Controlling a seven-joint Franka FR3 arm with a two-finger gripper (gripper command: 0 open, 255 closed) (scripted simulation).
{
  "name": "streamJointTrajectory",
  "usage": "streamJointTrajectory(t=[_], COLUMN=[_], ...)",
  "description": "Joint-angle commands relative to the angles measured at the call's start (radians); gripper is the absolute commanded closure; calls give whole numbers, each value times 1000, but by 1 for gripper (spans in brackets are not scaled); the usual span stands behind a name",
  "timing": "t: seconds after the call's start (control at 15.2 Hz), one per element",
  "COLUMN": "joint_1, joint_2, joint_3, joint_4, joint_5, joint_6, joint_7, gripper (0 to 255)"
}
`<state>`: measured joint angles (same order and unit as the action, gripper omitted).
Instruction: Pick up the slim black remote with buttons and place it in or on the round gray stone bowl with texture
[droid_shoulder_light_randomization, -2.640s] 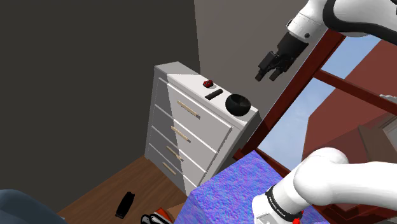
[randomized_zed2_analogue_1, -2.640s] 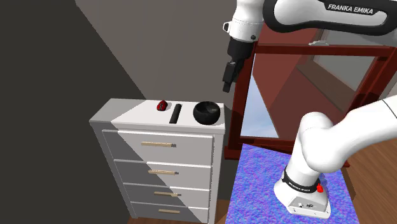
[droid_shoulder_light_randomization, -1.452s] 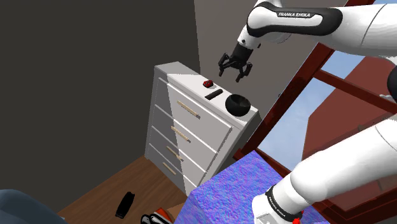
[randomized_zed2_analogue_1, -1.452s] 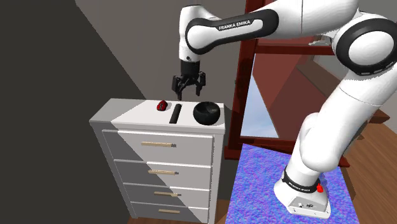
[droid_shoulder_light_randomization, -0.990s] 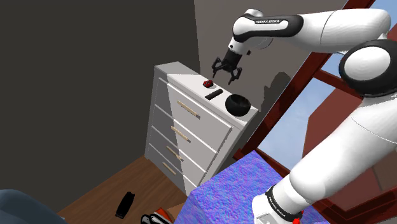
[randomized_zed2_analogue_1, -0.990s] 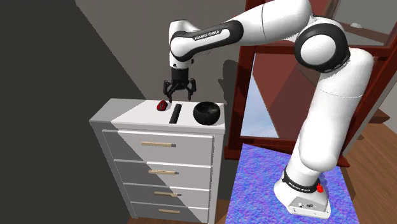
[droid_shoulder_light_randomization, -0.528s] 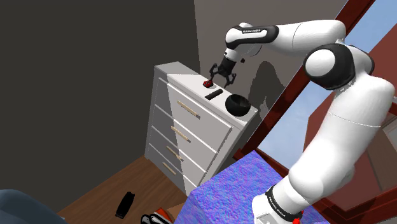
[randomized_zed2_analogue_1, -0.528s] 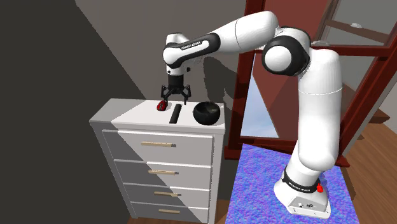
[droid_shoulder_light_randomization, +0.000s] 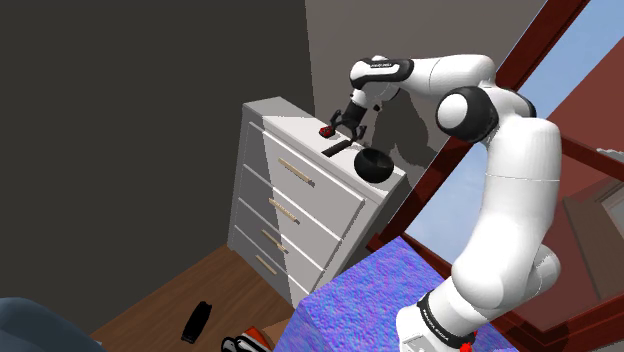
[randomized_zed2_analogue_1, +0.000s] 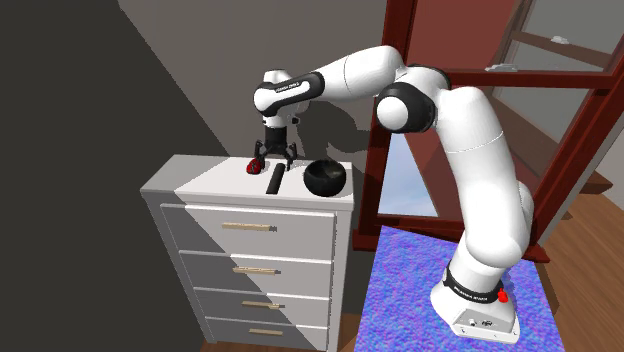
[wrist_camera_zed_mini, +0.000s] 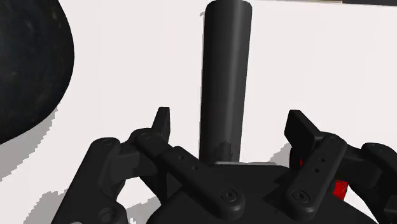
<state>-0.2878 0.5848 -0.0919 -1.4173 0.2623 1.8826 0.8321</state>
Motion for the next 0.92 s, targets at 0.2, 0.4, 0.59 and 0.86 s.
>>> streamJointTrajectory(t=[0.2, 0.4, 0.59, 0.86], joint_1=[4, 9, 9, 9], joint_2=[26, 38, 38, 38], joint_3=[2, 5, 5, 5], joint_4=[-22, -50, -50, -50], joint_5=[10, 15, 15, 15], joint_6=[46, 87, 87, 87], joint_7=[9, 5, 5, 5], gripper=[0, 0, 0, 0])
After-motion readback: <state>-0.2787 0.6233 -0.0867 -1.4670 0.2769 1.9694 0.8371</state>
